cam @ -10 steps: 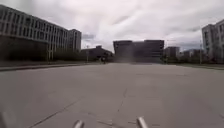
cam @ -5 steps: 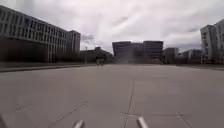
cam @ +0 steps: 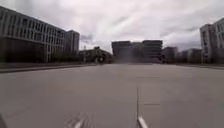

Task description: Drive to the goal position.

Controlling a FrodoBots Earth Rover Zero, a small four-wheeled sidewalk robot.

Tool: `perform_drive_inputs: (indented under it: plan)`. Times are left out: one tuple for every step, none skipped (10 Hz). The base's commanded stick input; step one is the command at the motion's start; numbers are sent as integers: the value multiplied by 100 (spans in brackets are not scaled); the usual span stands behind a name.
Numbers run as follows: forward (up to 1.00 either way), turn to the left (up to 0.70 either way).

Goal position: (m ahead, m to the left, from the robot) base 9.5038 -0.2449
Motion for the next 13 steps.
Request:
perform_drive_inputs:
  plan:
    - [100,-29]
    - [100,-29]
    - [100,0]
    - [100,0]
    - [100,0]
    - [100,0]
    - [100,0]
    - [100,0]
    - [100,0]
    - [100,0]
    - [100,0]
    - [100,0]
    - [100,0]
